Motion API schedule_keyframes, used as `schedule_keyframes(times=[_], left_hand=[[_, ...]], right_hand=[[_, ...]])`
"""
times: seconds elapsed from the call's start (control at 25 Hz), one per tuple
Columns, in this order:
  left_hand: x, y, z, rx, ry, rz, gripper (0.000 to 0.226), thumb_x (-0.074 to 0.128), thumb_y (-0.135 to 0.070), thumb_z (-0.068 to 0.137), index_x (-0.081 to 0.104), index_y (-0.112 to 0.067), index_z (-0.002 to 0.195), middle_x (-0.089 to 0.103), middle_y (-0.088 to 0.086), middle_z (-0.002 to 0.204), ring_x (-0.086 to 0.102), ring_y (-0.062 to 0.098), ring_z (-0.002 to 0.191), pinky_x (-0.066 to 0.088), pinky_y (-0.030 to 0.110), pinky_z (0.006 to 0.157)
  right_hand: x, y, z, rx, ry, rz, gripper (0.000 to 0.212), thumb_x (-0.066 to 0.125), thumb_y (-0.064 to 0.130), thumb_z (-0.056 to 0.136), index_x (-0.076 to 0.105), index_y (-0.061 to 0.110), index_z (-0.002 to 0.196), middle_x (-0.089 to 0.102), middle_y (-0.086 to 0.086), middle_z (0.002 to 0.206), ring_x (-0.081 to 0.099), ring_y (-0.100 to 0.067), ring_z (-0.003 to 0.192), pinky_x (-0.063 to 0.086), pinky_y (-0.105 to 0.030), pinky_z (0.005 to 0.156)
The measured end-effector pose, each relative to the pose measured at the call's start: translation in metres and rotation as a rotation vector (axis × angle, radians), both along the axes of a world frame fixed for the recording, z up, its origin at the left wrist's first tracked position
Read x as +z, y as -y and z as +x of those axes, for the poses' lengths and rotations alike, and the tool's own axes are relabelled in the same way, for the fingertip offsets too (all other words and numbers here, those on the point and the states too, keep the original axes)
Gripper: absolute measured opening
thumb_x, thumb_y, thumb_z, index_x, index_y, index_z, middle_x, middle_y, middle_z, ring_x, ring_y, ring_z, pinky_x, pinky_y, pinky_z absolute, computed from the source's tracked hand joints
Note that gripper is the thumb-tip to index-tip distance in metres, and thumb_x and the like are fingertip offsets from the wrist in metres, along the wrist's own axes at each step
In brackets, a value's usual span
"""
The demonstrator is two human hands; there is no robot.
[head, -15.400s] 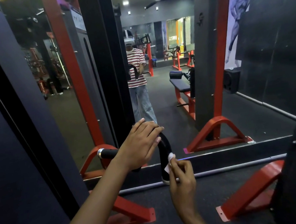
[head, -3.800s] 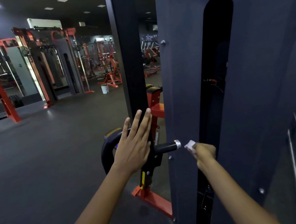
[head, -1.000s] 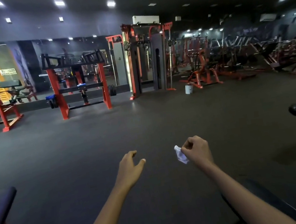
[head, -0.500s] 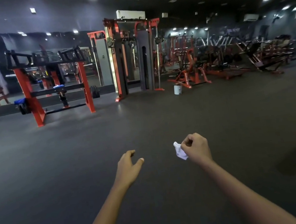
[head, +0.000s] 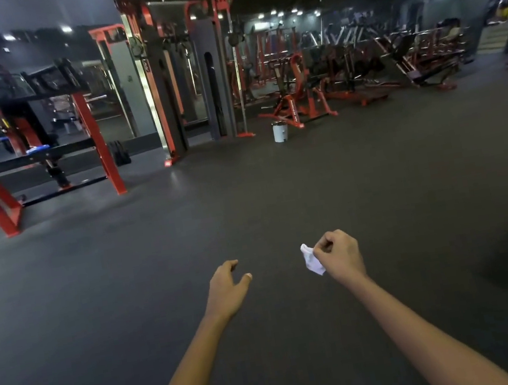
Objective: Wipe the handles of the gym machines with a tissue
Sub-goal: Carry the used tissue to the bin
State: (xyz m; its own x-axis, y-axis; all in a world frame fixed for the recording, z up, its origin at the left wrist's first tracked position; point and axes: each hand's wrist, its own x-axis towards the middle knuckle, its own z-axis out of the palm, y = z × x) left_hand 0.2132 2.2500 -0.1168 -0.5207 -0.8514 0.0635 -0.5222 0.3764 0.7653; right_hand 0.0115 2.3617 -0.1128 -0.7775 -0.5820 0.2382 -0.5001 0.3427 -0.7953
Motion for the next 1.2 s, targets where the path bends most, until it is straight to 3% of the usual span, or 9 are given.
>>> schedule_keyframes(times=[0.64, 1.2], left_hand=[[0.009, 0.329, -0.353, -0.034, -0.042, -0.014, 0.049, 0.058, -0.025, 0.092, 0.043, -0.007, 0.136, 0.048, 0.008, 0.138, 0.044, 0.020, 0.128, 0.035, 0.031, 0.105], [0.018, 0.646, -0.653, -0.208, -0.006, -0.026, 0.052, 0.060, -0.027, 0.091, 0.043, -0.009, 0.136, 0.047, 0.008, 0.138, 0.044, 0.018, 0.129, 0.033, 0.026, 0.106]], right_hand=[[0.018, 0.315, -0.342, 0.008, -0.035, 0.010, 0.013, 0.061, 0.019, 0.076, 0.059, 0.013, 0.064, 0.057, 0.003, 0.081, 0.056, -0.013, 0.071, 0.045, -0.027, 0.062], [0.018, 0.607, -0.647, -0.081, -0.060, 0.007, 0.015, 0.065, 0.018, 0.075, 0.059, 0.017, 0.061, 0.059, 0.001, 0.076, 0.058, -0.013, 0.067, 0.045, -0.026, 0.058]])
